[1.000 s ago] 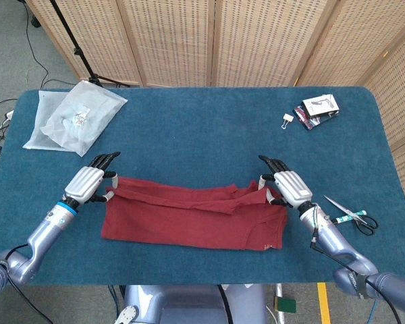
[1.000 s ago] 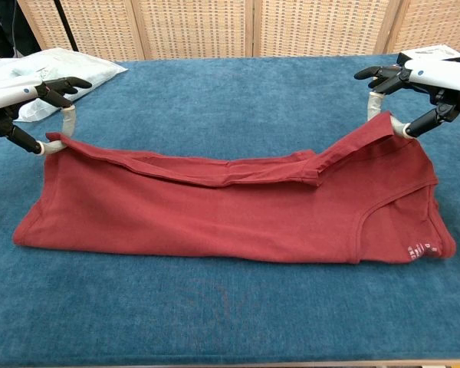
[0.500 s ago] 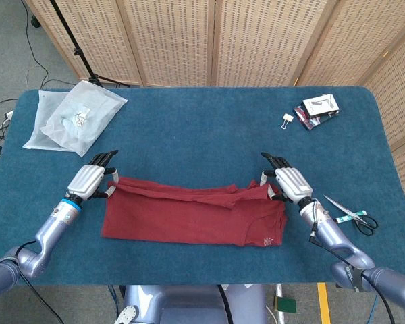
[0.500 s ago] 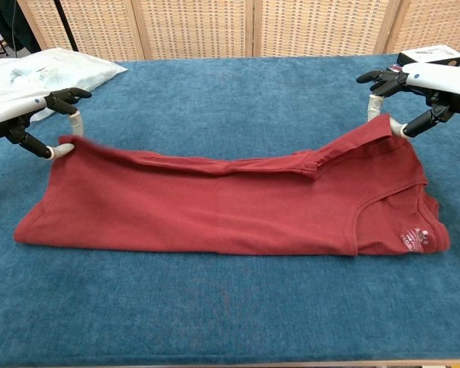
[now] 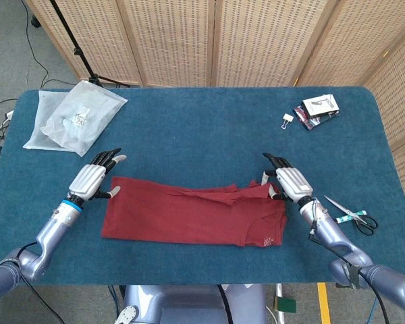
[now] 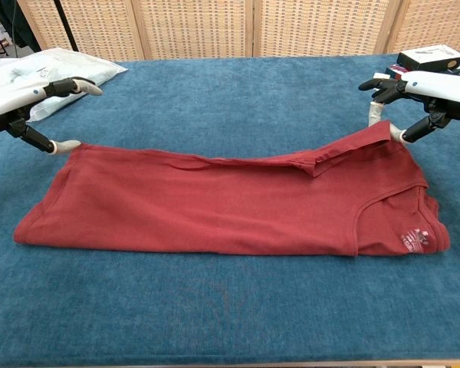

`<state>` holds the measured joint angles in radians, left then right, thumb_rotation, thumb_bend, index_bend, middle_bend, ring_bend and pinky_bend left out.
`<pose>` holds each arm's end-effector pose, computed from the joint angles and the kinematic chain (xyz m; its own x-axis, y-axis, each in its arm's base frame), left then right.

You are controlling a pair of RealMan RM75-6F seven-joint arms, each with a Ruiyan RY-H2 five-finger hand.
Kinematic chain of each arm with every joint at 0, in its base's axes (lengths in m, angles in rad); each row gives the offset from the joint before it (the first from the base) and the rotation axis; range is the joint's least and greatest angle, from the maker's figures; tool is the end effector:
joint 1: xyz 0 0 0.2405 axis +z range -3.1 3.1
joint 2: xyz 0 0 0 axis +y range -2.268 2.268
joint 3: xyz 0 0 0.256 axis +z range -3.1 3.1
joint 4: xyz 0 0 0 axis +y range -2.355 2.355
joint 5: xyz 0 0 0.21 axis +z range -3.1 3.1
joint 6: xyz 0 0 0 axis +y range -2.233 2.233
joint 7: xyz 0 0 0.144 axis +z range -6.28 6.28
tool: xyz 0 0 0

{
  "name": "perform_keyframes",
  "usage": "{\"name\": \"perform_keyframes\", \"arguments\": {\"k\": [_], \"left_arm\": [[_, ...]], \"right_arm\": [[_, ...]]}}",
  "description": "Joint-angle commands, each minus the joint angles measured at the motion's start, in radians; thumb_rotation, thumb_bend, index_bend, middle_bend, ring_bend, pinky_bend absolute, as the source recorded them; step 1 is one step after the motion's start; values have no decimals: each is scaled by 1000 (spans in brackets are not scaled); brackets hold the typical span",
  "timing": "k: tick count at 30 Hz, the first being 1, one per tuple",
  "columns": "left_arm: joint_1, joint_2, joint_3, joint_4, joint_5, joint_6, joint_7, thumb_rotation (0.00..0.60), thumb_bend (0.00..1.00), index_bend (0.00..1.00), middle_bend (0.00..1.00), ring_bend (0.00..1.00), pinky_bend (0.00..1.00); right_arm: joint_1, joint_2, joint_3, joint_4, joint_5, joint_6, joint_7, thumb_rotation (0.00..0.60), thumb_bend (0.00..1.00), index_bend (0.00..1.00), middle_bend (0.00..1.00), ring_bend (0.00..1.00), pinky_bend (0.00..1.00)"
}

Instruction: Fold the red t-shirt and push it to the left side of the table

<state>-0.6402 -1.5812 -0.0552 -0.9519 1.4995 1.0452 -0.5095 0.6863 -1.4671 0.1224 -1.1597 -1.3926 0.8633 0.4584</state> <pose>-0.2591 0.3631 0.0185 0.2150 0.2775 0.9363 0.9425 -0.3103 -0.1245 -0.2358 -0.3740 0.0274 0.1476 -0.3818 0.9124 -0.9722 -0.2255 0.0629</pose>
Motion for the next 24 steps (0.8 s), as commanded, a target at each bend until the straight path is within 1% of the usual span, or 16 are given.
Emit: {"name": "perform_keyframes", "arguments": {"k": [1,5,9,13,14,16,17,18,19,20,22,24], "left_arm": [[12,36,-5,-55,8,37,-2,600,328,0,0,0,0],[28,93,-19,-138,-3,69,37,600,329,0,0,0,0],[38,148,-31,-225,-24,74,89,600,329,0,0,0,0],[44,180,-37,-280,-38,71,121,600,329,0,0,0,0],[45,185,-36,-290,-41,67,128,600,329,0,0,0,0],[45,191,-35,-303,-44,60,138,600,329,0,0,0,0],[45,194,-34,-309,-44,57,144,600,329,0,0,0,0],[45,196,-34,-312,-45,56,148,600,329,0,0,0,0],[45,198,-34,-316,-46,54,153,600,329,0,0,0,0],[46,200,-33,-320,-46,53,157,600,329,0,0,0,0],[46,204,-32,-327,-47,50,160,600,329,0,0,0,0],[47,207,-32,-333,-47,48,163,600,329,0,0,0,0]], "right_arm": [[3,-5,4,10,6,-6,3,600,599,629,0,0,0],[6,-13,15,30,28,-22,5,600,607,629,0,0,0],[9,-25,26,55,57,-45,-1,600,618,630,0,0,0],[13,-45,39,83,95,-68,-28,600,615,626,0,0,0],[15,-51,43,90,108,-77,-38,600,587,577,0,0,0],[19,-61,50,99,133,-94,-58,600,428,338,0,0,0],[23,-63,51,100,149,-117,-70,600,276,162,0,0,0],[26,-60,50,98,162,-139,-80,600,133,45,0,0,0],[35,-49,43,90,185,-188,-101,600,66,7,0,0,0],[45,-35,36,83,207,-233,-128,600,9,0,0,0,0],[53,-25,34,75,243,-262,-178,600,0,0,0,0,0],[51,-27,39,69,275,-250,-218,600,0,0,0,0,0]]}}
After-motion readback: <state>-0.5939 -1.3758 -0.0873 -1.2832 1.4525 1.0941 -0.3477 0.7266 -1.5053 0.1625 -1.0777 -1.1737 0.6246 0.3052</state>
